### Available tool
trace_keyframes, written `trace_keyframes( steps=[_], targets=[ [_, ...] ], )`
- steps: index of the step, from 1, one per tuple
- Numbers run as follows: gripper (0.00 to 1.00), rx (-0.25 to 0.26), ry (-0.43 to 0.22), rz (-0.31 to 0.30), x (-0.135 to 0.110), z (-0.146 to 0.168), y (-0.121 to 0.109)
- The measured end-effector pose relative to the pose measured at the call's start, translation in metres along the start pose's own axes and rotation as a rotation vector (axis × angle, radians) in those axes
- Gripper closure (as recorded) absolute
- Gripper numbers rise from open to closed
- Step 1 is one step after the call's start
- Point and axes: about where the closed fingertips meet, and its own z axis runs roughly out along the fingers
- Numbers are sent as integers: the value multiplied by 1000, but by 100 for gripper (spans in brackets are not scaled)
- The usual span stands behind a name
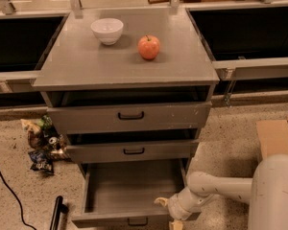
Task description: Close bottom drawer
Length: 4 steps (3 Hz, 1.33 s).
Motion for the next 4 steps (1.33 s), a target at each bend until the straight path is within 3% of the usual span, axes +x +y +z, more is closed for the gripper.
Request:
trace_keyframes(
  steps=[1,3,4],
  targets=[
    [23,-16,-51,4,16,32,3],
    [70,-11,-76,28,34,68,6],
    [93,9,-80,55,47,81,-6]
  ],
)
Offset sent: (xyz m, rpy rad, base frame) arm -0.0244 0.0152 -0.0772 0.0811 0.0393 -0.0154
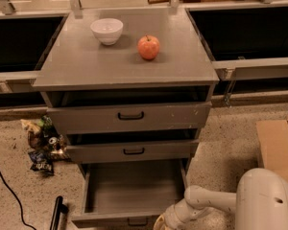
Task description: Close bottom drawer
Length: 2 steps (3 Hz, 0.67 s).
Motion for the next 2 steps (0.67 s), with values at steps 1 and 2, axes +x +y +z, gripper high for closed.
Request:
trace_keyframes(
  steps=[1,2],
  targets=[
    [100,51,-2,16,8,0,-19],
    [100,51,-2,16,8,0,-19]
  ],
)
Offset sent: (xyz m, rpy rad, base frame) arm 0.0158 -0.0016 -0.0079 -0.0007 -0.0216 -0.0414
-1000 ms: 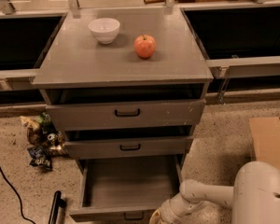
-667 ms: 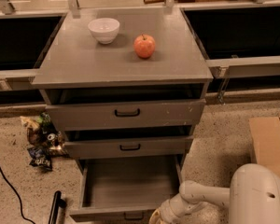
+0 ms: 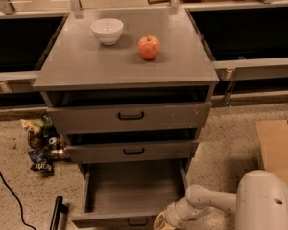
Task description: Close bottom drawer
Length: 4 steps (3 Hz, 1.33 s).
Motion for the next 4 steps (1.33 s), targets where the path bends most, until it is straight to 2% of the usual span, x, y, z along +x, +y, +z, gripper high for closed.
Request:
trace_keyframes(
  steps=[1,2,4],
  targets=[
    [100,21,-12,-16,0,-1,-5],
    [81,24,-13,-23,0,0,-7],
    [34,67,-19,-52,5,-1,-39]
  ],
)
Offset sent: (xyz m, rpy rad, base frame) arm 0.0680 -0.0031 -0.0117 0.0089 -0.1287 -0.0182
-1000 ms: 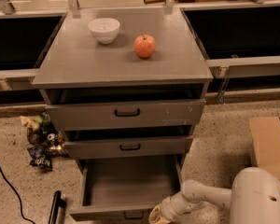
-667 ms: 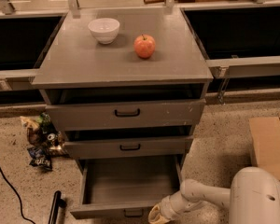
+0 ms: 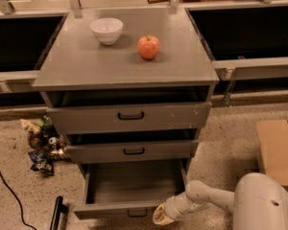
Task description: Close bottom drawer
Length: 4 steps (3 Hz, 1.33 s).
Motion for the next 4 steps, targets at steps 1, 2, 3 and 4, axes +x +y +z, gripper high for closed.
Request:
trace_keyframes(
  steps=[1,2,3,4],
  targets=[
    [12,0,0,0,0,0,0],
    [12,6,-2,-5,1,0,-2],
    [35,59,-2,-48,-1,-8,-33],
    [59,87,-15,-69,2,-12,-61]
  ],
)
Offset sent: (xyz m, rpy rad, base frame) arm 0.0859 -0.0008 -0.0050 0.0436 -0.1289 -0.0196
